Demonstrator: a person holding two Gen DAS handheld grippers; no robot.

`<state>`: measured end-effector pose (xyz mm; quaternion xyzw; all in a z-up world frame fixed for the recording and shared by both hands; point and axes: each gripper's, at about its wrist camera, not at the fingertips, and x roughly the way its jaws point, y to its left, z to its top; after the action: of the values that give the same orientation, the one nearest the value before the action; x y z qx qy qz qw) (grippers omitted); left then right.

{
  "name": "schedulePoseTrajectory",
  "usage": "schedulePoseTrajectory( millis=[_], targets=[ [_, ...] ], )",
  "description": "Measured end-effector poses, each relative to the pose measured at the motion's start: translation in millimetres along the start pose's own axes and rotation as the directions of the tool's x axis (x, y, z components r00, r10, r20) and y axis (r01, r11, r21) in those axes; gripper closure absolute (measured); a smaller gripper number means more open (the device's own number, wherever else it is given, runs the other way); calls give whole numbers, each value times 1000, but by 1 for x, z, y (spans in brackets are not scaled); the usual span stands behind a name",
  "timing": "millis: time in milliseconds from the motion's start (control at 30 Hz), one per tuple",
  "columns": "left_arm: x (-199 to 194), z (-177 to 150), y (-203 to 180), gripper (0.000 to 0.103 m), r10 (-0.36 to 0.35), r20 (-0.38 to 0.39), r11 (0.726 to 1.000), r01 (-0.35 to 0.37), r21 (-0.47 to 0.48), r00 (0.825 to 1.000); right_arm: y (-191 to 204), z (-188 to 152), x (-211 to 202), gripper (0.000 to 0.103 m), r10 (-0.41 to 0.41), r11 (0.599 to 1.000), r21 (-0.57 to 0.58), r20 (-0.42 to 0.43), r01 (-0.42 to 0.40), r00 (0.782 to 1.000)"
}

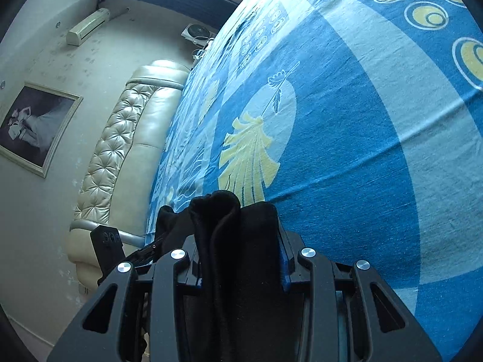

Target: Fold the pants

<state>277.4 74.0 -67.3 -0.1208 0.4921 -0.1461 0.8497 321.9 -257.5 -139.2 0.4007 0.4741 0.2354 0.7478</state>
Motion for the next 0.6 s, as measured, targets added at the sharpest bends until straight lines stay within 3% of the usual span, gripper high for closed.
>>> schedulePoseTrajectory(
  millis=[400, 600],
  targets=[
    [1, 1, 1, 73, 0, -4, 1000, 0, -3, 1000, 1, 1, 1, 67, 5, 1000, 2, 4, -5, 1000],
    [-7, 0, 2, 64, 5, -1, 1000, -5, -22, 1000, 3, -3, -6, 54, 32, 999, 32, 11, -33, 999]
  ],
)
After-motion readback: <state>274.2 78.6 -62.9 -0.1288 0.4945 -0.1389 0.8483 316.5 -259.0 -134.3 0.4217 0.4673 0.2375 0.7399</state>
